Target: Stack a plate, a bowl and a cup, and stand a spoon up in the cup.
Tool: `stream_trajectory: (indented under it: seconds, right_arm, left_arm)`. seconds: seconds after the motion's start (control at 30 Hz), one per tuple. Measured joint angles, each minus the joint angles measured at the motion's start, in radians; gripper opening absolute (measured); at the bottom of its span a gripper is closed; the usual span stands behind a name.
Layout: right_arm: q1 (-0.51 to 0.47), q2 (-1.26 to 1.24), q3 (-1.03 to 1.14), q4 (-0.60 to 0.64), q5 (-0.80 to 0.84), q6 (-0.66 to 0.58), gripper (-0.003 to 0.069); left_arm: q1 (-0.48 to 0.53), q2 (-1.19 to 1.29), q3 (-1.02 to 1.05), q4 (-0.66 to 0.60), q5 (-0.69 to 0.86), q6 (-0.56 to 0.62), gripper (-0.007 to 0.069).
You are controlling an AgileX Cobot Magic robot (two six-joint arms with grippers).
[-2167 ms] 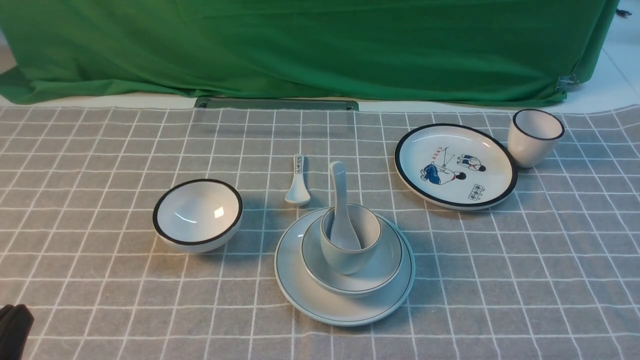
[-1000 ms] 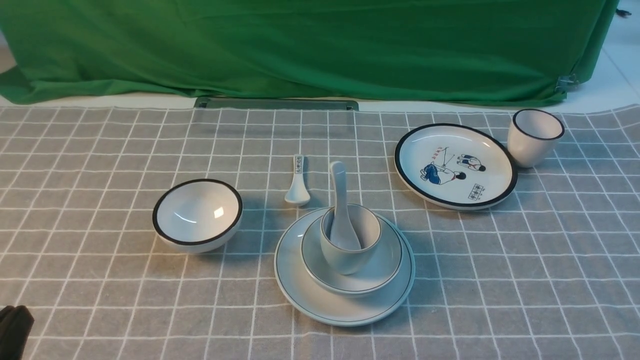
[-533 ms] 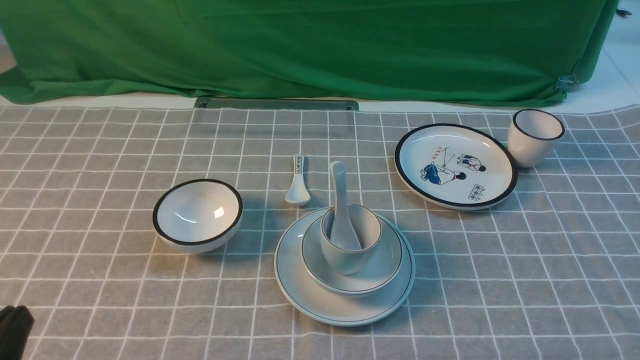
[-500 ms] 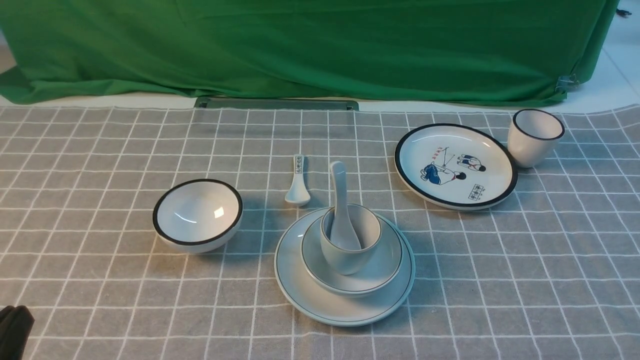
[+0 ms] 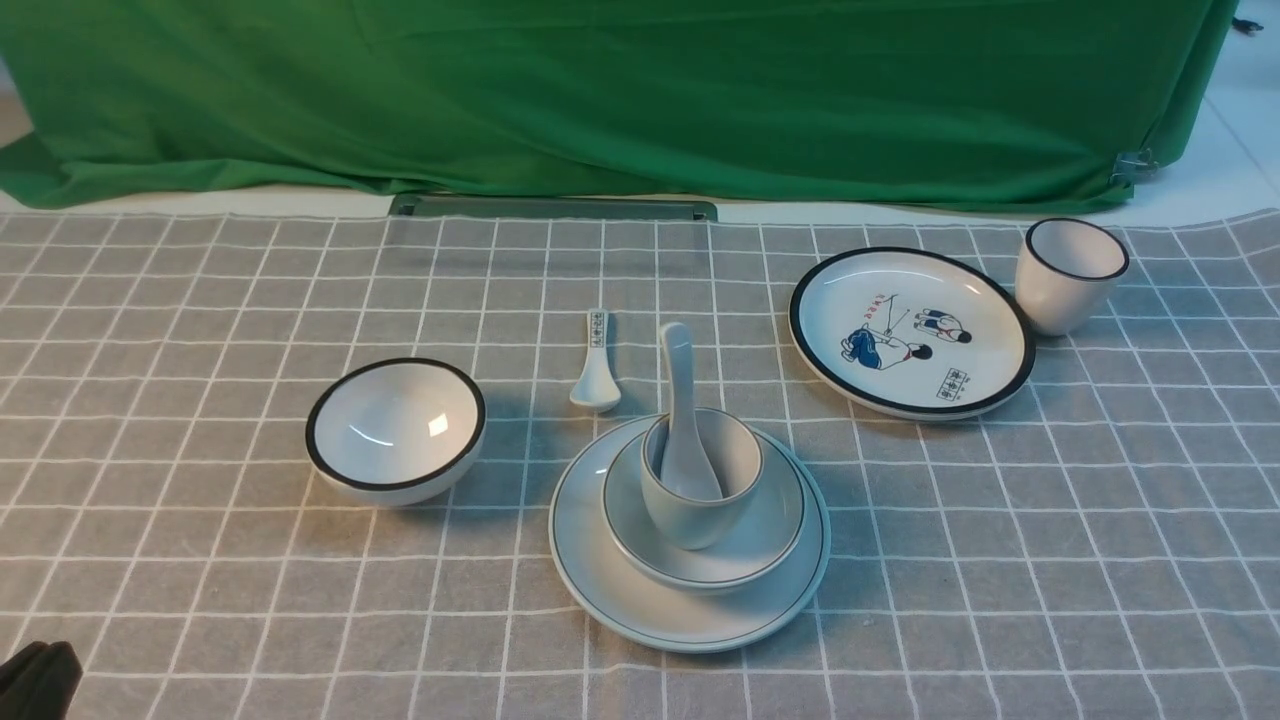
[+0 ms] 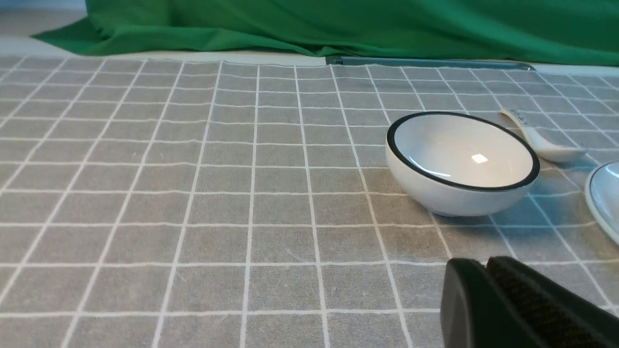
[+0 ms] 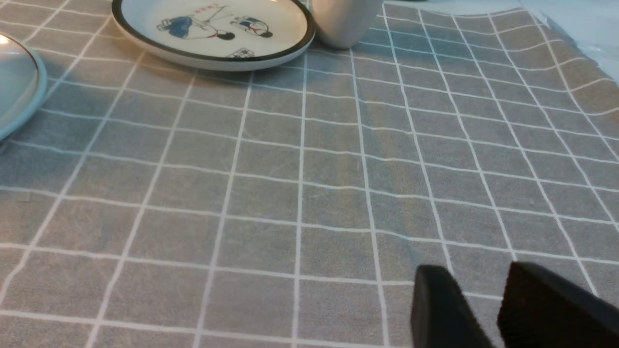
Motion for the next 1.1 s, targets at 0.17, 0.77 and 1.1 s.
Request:
stream_trajectory:
  seconds: [0.17,0.77,1.1]
  right_arm:
    - [0.000,0.000,0.000,0.000,0.000,0.000,0.0241]
    - [0.000,0.000,0.000,0.000,-0.001,0.000,0.0241]
    - [0.000,0.000,0.000,0.000,-0.001,0.001,0.0241]
  left_arm:
    - [0.000,0.000,0.000,-0.008,0.000,-0.013,0.0017]
    - [0.000,0.000,0.000,-0.011,0.000,-0.014,0.0017]
    - [0.000,0.000,0.000,-0.011,0.000,-0.014,0.0017]
